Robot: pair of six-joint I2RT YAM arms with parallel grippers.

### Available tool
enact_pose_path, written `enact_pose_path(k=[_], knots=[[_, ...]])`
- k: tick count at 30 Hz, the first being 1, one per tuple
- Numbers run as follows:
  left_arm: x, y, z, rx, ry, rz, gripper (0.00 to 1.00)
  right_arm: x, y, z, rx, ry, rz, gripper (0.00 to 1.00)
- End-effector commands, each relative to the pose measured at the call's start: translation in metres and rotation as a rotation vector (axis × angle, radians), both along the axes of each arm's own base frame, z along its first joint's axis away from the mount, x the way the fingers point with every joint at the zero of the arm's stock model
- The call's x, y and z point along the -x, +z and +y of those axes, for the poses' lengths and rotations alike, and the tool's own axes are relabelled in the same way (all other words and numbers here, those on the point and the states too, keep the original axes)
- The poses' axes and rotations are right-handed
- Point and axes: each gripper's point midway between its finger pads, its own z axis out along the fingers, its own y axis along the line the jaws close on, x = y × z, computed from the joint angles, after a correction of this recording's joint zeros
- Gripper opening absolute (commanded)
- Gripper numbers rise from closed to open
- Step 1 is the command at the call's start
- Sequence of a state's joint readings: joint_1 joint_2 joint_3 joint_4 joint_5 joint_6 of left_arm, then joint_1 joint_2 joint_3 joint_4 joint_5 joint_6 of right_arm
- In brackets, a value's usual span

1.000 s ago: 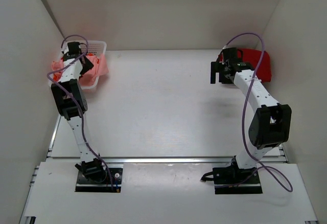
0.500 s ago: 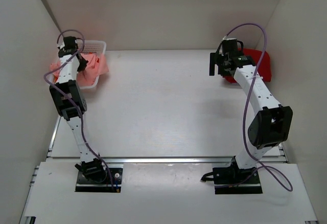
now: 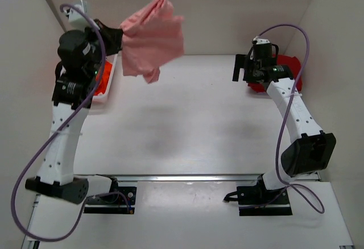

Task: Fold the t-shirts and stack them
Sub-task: Move the tshirt to the center of the board, then flatten out the tshirt

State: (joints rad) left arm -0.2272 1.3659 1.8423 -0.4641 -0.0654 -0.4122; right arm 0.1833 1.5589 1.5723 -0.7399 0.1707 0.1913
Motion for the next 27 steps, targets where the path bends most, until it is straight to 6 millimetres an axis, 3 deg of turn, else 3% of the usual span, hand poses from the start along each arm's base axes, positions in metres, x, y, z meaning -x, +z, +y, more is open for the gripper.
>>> enact_pose_path(k=[1,3,4,5,6,7,9,10,12,13,14,15,16,18,21,23,27], knots=[[-0.004,-0.069,-0.005,-0.017,-0.022,0.123,0.00,0.003,0.029,0.005,-0.099,0.022,-0.108,0.99],[-0.007,-0.131,-0.013,-0.048,-0.040,0.246,0.00,0.006,0.026,0.008,-0.135,0.038,-0.106,1.00],[-0.009,-0.151,-0.020,-0.073,-0.058,0.285,0.00,0.005,0.028,0.010,-0.145,0.047,-0.110,0.99],[-0.011,-0.183,-0.024,-0.089,-0.087,0.351,0.19,0.005,0.027,0.017,-0.152,0.064,-0.107,1.00],[-0.013,-0.218,-0.033,-0.091,-0.155,0.440,0.54,0.004,0.029,0.020,-0.150,0.071,-0.107,0.99],[-0.010,-0.251,-0.046,-0.072,-0.239,0.525,0.59,0.003,0.027,0.020,-0.146,0.071,-0.098,0.99],[-0.003,-0.287,-0.052,-0.034,-0.310,0.605,0.58,0.005,0.023,0.030,-0.131,0.093,-0.080,0.99],[0.001,-0.289,-0.056,-0.012,-0.339,0.610,0.63,0.008,0.019,0.042,-0.130,0.125,-0.069,0.99],[0.016,-0.318,-0.053,-0.012,-0.333,0.661,0.65,0.017,0.007,0.071,-0.137,0.191,-0.039,0.99],[0.023,-0.328,-0.050,-0.019,-0.322,0.682,0.65,0.022,-0.002,0.075,-0.147,0.194,-0.026,0.99],[0.034,-0.341,-0.049,-0.035,-0.326,0.718,0.67,0.028,-0.015,0.090,-0.177,0.215,0.001,0.99],[0.040,-0.345,-0.048,-0.055,-0.327,0.730,0.68,0.034,-0.012,0.112,-0.219,0.277,-0.014,0.99],[0.049,-0.361,-0.044,-0.067,-0.309,0.779,0.69,0.041,-0.027,0.118,-0.239,0.274,0.018,0.99],[0.069,-0.382,-0.033,-0.097,-0.276,0.832,0.69,0.051,-0.037,0.150,-0.281,0.347,0.018,0.99],[0.086,-0.412,-0.006,-0.096,-0.169,0.894,0.72,0.074,-0.069,0.188,-0.307,0.421,0.099,0.99],[0.087,-0.420,0.007,-0.064,-0.123,0.891,0.74,0.087,-0.083,0.208,-0.315,0.459,0.147,0.99],[0.088,-0.424,0.009,-0.095,-0.094,0.899,0.75,0.093,-0.097,0.232,-0.293,0.500,0.183,0.99]])
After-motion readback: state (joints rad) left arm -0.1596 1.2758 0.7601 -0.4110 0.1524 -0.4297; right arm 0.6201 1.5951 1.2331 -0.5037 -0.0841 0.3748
